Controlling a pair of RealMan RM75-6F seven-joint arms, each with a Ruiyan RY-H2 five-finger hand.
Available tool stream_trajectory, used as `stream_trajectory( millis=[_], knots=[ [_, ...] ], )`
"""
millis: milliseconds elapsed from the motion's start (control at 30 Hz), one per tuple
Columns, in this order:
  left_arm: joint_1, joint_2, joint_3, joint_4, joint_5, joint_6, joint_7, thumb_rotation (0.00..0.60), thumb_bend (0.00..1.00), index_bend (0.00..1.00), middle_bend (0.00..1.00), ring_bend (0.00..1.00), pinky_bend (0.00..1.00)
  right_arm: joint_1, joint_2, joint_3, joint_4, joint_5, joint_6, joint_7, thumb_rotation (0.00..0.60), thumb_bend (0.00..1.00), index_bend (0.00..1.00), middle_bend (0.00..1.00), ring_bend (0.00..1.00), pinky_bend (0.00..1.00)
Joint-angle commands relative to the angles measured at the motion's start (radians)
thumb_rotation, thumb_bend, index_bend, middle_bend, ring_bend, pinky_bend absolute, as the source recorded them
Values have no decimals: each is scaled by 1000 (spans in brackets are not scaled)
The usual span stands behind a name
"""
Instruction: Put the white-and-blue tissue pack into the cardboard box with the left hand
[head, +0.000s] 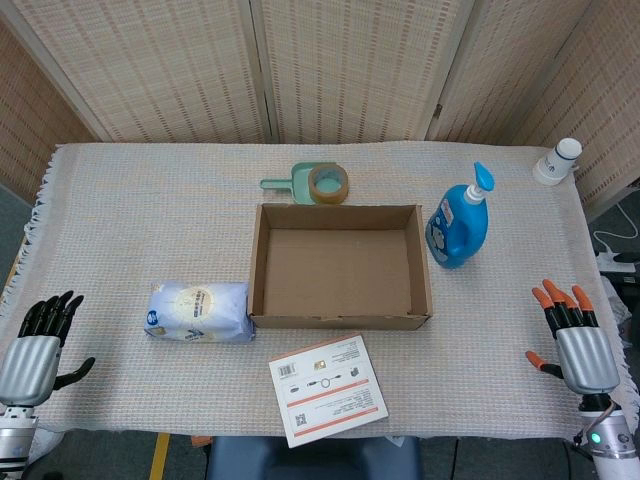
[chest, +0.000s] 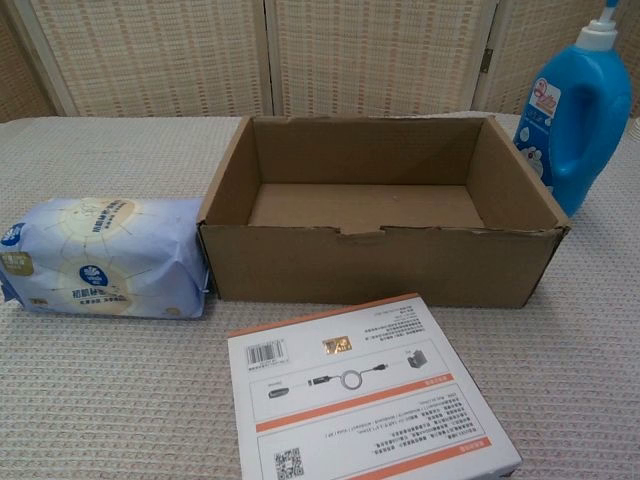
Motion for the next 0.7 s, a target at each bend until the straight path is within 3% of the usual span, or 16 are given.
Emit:
stream_trajectory(
  millis=[33, 367, 700],
  knots=[
    [0, 1, -4, -1, -6, 0, -15, 600, 203, 0, 0, 0, 60, -1, 1, 0, -1, -1, 3, 1, 600, 0, 87, 0, 0, 0],
    [3, 24, -6, -20, 3, 15, -30, 600, 203, 0, 0, 0, 60, -2, 4, -5, -11, -9, 7, -2, 600, 0, 85, 0, 0, 0],
    [-27, 20, -17, -45, -17, -36, -34, 600, 202, 0, 0, 0, 62, 4, -7, -1, 14, 8, -19, -4, 600, 0, 85, 0, 0, 0]
  ],
)
